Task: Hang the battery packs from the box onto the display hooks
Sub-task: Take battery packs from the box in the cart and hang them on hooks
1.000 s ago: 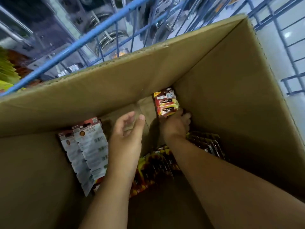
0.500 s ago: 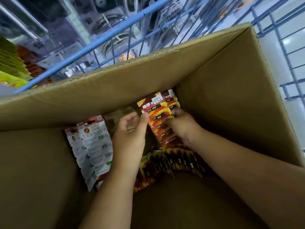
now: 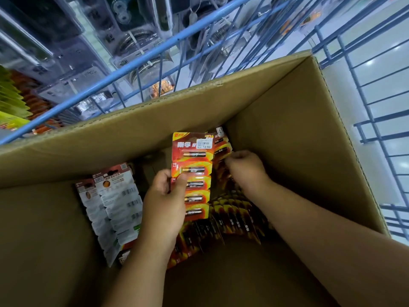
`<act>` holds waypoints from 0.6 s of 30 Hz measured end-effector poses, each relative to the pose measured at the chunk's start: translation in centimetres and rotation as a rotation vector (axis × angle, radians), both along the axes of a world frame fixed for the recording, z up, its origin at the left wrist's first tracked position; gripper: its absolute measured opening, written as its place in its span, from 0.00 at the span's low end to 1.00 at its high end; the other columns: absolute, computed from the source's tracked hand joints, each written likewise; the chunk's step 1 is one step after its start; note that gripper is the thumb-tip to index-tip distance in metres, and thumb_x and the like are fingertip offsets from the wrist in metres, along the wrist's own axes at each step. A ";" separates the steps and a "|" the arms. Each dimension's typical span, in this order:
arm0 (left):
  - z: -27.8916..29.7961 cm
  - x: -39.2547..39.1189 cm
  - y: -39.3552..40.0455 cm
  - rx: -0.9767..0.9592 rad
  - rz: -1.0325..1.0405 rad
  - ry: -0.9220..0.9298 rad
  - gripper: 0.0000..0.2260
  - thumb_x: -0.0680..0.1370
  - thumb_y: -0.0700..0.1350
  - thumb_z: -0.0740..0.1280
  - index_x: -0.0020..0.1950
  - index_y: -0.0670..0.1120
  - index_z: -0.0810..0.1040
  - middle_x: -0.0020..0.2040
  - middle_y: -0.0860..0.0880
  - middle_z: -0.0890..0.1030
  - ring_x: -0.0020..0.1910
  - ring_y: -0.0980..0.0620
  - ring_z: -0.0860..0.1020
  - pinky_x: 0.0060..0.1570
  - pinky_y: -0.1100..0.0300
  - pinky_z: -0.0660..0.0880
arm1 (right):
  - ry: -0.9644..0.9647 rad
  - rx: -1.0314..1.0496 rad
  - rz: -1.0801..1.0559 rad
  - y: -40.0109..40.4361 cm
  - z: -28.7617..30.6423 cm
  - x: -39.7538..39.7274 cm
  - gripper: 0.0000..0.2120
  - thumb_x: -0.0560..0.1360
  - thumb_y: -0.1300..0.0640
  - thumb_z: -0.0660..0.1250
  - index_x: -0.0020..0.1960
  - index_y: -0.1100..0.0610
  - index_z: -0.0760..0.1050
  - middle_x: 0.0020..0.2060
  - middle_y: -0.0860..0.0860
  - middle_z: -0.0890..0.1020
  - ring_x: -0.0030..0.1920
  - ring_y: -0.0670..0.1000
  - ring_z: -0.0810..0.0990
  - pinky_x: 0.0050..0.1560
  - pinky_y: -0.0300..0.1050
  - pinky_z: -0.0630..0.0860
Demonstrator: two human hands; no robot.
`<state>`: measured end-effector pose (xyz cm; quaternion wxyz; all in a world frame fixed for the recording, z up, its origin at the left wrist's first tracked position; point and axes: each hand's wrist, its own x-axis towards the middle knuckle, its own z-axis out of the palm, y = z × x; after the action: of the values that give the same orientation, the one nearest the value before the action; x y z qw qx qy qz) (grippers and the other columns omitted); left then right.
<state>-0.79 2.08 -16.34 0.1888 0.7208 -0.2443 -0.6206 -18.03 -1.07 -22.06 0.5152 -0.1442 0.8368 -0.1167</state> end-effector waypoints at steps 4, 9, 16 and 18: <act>0.1 -0.2 0.9 0.095 0.130 0.021 0.04 0.85 0.53 0.63 0.53 0.61 0.77 0.53 0.55 0.85 0.51 0.51 0.86 0.49 0.48 0.82 | 0.144 0.024 0.271 -0.5 -3.7 0.1 0.19 0.80 0.53 0.70 0.69 0.59 0.76 0.61 0.57 0.82 0.57 0.58 0.82 0.51 0.45 0.76; 0.0 0.5 0.7 0.114 0.213 0.013 0.05 0.86 0.52 0.63 0.59 0.60 0.77 0.53 0.54 0.86 0.50 0.50 0.86 0.49 0.48 0.82 | 0.318 0.068 0.390 -0.3 -7.3 2.7 0.35 0.80 0.50 0.70 0.80 0.61 0.58 0.76 0.61 0.65 0.76 0.62 0.66 0.75 0.56 0.66; -0.7 1.0 1.0 0.131 0.276 0.031 0.10 0.86 0.52 0.63 0.66 0.59 0.76 0.56 0.53 0.85 0.51 0.50 0.85 0.47 0.49 0.83 | 0.278 0.149 0.388 1.1 -8.2 2.9 0.50 0.73 0.33 0.73 0.82 0.55 0.54 0.78 0.56 0.59 0.79 0.61 0.59 0.76 0.62 0.62; -0.9 1.0 1.1 0.134 0.295 0.044 0.08 0.86 0.51 0.63 0.63 0.60 0.77 0.54 0.54 0.85 0.51 0.51 0.85 0.44 0.52 0.82 | 0.249 0.154 0.349 1.0 -8.0 2.8 0.51 0.71 0.34 0.75 0.82 0.55 0.53 0.78 0.56 0.60 0.79 0.61 0.60 0.76 0.62 0.64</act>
<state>0.20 3.20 -17.27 0.2346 0.7461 -0.0894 -0.6167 -15.25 -0.03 -30.07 0.4300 -0.2601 0.8627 0.0571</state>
